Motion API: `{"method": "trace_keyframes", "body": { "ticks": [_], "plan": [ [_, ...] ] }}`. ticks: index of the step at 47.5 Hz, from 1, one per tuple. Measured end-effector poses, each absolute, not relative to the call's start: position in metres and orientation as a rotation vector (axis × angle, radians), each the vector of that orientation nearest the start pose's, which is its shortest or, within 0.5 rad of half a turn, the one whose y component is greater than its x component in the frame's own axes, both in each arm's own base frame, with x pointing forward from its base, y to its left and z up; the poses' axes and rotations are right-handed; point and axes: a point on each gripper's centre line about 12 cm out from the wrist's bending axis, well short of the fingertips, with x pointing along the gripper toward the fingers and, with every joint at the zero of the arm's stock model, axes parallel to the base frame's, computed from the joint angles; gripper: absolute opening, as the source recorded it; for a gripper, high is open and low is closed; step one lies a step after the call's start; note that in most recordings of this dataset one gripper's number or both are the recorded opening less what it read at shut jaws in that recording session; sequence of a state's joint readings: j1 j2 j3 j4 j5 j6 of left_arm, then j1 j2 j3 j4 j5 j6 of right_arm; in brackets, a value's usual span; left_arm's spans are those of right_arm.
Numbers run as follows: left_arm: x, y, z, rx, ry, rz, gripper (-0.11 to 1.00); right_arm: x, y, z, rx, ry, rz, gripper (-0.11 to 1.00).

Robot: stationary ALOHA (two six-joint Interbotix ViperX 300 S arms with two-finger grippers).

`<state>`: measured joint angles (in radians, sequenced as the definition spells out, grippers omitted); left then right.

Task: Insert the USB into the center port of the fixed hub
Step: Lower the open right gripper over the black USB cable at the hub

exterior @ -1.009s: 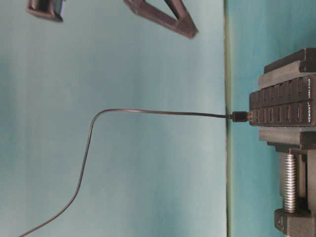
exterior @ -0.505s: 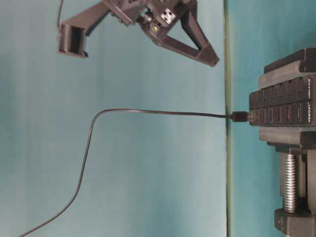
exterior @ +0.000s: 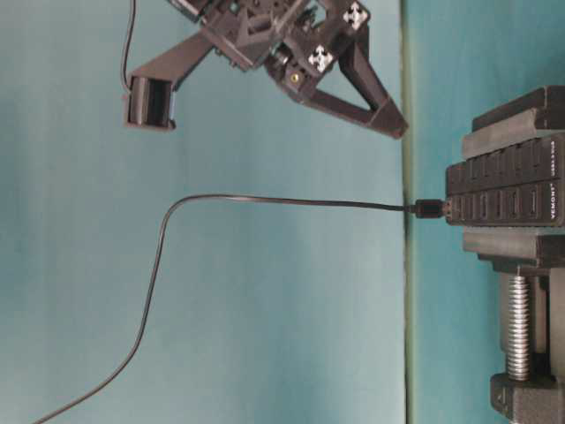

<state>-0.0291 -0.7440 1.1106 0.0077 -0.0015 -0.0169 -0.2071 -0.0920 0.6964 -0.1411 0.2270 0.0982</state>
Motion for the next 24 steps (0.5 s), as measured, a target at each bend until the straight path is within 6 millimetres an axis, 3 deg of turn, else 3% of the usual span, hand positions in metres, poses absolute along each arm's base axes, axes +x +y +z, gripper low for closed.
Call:
{"method": "trace_keyframes", "body": {
  "ticks": [24],
  "plan": [
    [0.2325, -0.0093, 0.2352, -0.002, 0.379, -0.038, 0.00, 0.3544, -0.0810, 0.1715, 0.039, 0.830, -0.215, -0.01]
  ]
}}
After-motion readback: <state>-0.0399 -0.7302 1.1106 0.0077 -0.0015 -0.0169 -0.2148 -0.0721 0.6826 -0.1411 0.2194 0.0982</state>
